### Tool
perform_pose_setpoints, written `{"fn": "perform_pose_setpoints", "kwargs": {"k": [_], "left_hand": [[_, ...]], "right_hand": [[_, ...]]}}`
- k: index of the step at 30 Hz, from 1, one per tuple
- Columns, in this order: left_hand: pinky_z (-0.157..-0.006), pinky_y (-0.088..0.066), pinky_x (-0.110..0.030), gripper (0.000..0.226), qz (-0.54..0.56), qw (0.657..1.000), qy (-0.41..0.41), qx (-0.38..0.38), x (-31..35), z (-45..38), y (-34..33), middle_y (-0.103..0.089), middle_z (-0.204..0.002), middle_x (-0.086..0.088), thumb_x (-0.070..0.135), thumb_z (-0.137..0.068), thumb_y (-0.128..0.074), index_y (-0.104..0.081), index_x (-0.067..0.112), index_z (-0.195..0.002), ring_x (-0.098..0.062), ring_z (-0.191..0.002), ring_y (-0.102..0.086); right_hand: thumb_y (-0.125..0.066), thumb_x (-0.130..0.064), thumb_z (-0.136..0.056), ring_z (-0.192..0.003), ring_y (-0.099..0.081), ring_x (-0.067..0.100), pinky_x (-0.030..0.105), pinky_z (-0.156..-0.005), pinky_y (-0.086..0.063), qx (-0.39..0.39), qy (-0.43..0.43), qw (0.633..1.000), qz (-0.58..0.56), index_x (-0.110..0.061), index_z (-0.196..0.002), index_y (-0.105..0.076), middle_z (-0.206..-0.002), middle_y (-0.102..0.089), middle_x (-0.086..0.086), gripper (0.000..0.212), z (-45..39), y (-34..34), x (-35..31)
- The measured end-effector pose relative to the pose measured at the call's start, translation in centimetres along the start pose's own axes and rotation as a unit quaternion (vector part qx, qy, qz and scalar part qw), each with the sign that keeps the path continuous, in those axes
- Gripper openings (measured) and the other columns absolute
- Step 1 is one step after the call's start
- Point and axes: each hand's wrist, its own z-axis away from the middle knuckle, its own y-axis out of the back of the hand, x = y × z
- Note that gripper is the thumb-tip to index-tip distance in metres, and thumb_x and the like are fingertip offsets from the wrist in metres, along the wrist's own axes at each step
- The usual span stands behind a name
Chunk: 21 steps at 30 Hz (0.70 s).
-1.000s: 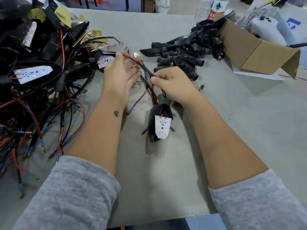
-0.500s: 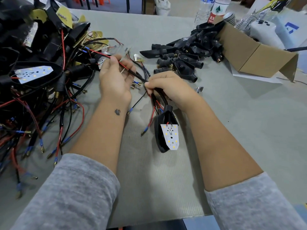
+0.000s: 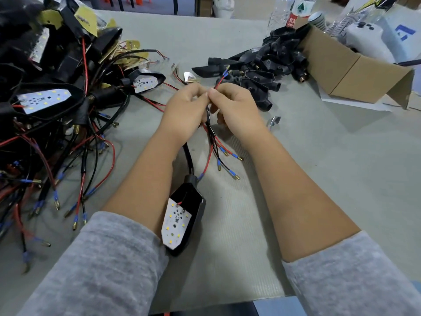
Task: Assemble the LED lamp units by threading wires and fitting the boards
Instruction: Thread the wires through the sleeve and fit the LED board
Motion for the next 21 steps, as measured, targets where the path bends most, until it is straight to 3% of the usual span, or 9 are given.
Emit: {"fn": "perform_pose_setpoints", "kwargs": {"k": [5, 12, 16, 18, 19, 21], "left_hand": [[-0.047, -0.031, -0.020, 0.028, 0.045, 0.999, 0.017, -0.015, -0.1, -0.2, 0.1, -0.055, -0.061, 0.005, 0.019, -0.093, -0.054, -0.064, 0.028, -0.069, 0.000, -0.043, -0.040], [-0.042, -0.030, -0.015, 0.025, 0.101, 0.994, 0.038, 0.023, 0.3, 0.0, -0.4, -0.054, -0.064, 0.002, 0.012, -0.095, -0.051, -0.064, 0.017, -0.075, -0.005, -0.046, -0.039], [-0.041, -0.030, -0.017, 0.019, 0.129, 0.984, 0.088, 0.086, 0.3, -0.3, -0.2, -0.059, -0.064, 0.002, 0.013, -0.094, -0.045, -0.055, 0.018, -0.079, -0.007, -0.041, -0.039], [-0.045, -0.031, -0.021, 0.019, 0.122, 0.982, 0.096, 0.106, 0.1, -0.6, 0.0, -0.060, -0.065, 0.004, 0.015, -0.096, -0.041, -0.051, 0.019, -0.080, -0.008, -0.042, -0.038], [-0.047, -0.032, -0.022, 0.020, 0.113, 0.983, 0.094, 0.110, 0.0, -0.6, 0.1, -0.058, -0.065, 0.005, 0.016, -0.097, -0.041, -0.050, 0.020, -0.079, -0.008, -0.043, -0.038], [-0.049, -0.032, -0.024, 0.021, 0.099, 0.984, 0.091, 0.113, -0.1, -0.6, 0.0, -0.054, -0.063, 0.006, 0.017, -0.096, -0.042, -0.050, 0.020, -0.077, -0.009, -0.044, -0.037]], "right_hand": [[-0.060, -0.014, -0.094, -0.062, -0.043, 0.020, 0.029, -0.059, -0.038, 0.041, 0.020, 0.999, -0.014, 0.010, -0.082, -0.063, -0.071, -0.052, 0.016, 0.027, -0.1, 0.0, 0.3], [-0.063, -0.009, -0.092, -0.062, -0.043, 0.018, 0.028, -0.059, -0.037, 0.055, 0.018, 0.997, -0.041, -0.003, -0.076, -0.061, -0.072, -0.054, 0.016, 0.017, -0.1, -0.2, 0.0], [-0.063, -0.013, -0.090, -0.066, -0.047, 0.015, 0.036, -0.066, -0.044, 0.059, 0.038, 0.997, 0.014, -0.006, -0.074, -0.064, -0.071, -0.057, 0.010, 0.018, -0.3, -0.3, 0.5], [-0.062, -0.016, -0.090, -0.073, -0.052, 0.011, 0.034, -0.075, -0.046, 0.053, 0.064, 0.993, 0.080, -0.009, -0.082, -0.069, -0.077, -0.061, 0.001, 0.013, -0.5, -0.3, 0.7], [-0.061, -0.017, -0.090, -0.083, -0.056, 0.011, 0.033, -0.082, -0.046, 0.049, 0.075, 0.987, 0.130, -0.012, -0.091, -0.071, -0.087, -0.065, -0.002, 0.011, -0.7, -0.3, 0.9], [-0.057, -0.022, -0.091, -0.117, -0.051, 0.018, 0.034, -0.100, -0.039, 0.031, 0.079, 0.966, 0.243, -0.019, -0.118, -0.065, -0.121, -0.062, -0.002, 0.028, -1.1, -0.2, 1.5]]}}
